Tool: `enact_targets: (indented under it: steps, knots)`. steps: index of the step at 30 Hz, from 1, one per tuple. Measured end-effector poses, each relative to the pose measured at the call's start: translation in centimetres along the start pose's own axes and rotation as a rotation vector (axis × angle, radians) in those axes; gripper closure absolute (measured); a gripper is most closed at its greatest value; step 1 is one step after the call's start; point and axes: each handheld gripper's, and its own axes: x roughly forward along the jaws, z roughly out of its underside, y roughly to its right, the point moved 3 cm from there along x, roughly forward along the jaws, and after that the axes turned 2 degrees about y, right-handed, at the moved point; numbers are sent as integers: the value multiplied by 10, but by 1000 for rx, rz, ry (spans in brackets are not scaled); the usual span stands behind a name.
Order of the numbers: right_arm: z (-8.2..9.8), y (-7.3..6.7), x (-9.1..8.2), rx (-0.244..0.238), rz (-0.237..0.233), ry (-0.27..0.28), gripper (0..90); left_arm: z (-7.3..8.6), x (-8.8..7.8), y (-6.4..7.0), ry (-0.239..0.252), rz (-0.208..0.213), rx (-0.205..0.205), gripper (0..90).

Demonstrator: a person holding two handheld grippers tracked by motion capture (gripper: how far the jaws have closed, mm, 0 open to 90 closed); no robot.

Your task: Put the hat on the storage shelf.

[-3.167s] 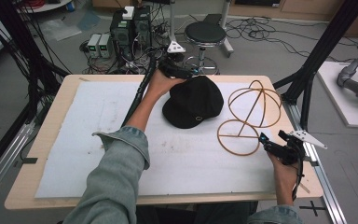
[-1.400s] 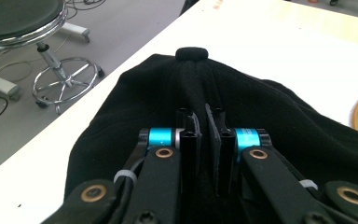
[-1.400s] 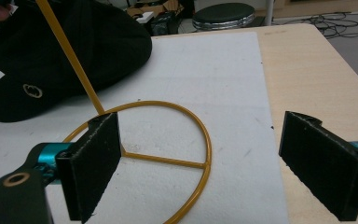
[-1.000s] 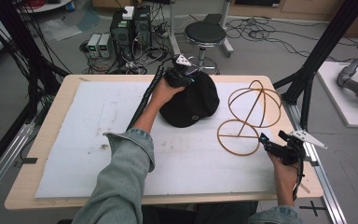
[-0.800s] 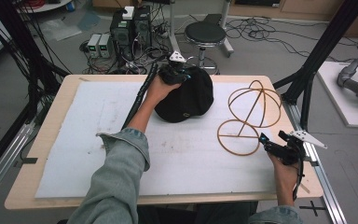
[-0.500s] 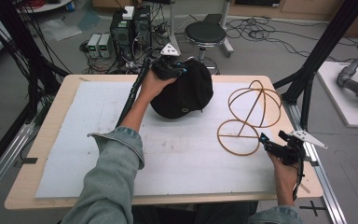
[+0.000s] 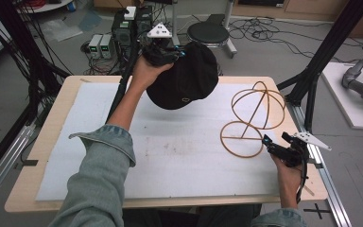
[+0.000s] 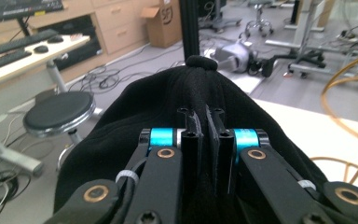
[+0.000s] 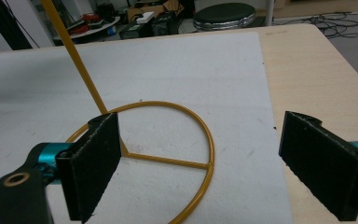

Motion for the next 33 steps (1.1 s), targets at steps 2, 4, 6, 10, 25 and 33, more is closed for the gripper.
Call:
enact_targets:
  steps: [2,4,6,10,25,33]
  knots:
    - [0,0,0,-3,0,1,128,-4,-2,1,7,2,4,856]
    - [0,0,0,-3,0,1,128,-17,-8,6,32,20,14,856]
    - [0,0,0,0,1,-1,128,-21,-9,7,37,22,23,856]
    - [0,0,0,-3,0,-2,128,-38,-15,16,63,50,37,856]
    - [-1,1,-1,7,-4,11,128,-89,-19,42,173,174,49,856]
    - [-1,2,-1,11,-3,11,128,-103,-11,56,221,262,40,856]
